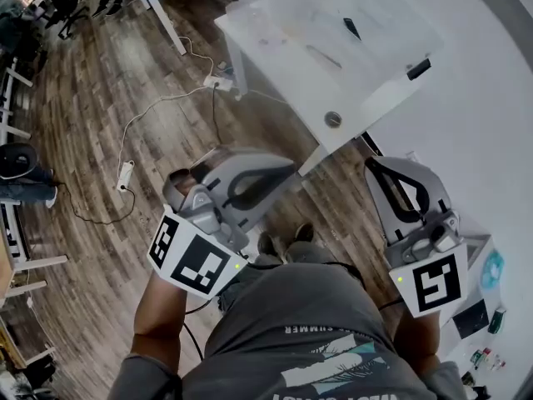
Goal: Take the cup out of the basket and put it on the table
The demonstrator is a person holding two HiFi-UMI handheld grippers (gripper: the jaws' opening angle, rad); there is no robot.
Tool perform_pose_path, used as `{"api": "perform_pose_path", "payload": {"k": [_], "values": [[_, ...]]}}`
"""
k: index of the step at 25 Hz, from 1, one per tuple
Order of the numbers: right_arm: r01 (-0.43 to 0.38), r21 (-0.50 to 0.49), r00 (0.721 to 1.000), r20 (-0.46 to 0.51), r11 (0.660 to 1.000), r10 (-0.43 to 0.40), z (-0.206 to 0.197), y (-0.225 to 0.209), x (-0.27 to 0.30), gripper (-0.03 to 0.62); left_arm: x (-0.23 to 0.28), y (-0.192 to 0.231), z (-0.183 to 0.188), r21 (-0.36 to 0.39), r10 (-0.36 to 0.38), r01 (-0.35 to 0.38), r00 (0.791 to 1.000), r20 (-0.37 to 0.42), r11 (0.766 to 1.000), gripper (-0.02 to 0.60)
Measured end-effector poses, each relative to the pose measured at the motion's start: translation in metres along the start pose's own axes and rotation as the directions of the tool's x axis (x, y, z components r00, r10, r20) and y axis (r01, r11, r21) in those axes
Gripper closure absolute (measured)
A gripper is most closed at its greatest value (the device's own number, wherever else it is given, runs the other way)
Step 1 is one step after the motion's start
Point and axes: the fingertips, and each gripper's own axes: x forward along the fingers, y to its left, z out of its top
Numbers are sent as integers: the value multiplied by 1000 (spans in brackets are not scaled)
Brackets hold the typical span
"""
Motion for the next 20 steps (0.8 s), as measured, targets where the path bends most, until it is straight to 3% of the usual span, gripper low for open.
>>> {"api": "perform_pose_path", "payload": {"k": [4, 7, 13, 20], "values": [[7, 26, 998, 55, 1000, -8, -3, -13, -4, 582, 11, 0, 4, 18, 3, -3, 1000, 2, 1000, 571], [19, -40, 995, 100, 999, -15, -7, -24, -2, 582, 24, 3, 3, 30, 5, -4, 1000, -6, 1000, 571], [59, -182, 997, 60, 981, -49, -37, -48, 4, 582, 52, 8, 1, 34, 25, -23, 998, -50, 999, 571], [50, -198, 997, 68, 979, -37, -65, -85, 0, 582, 94, 17, 9, 62, 59, -55, 996, -72, 997, 571]]}}
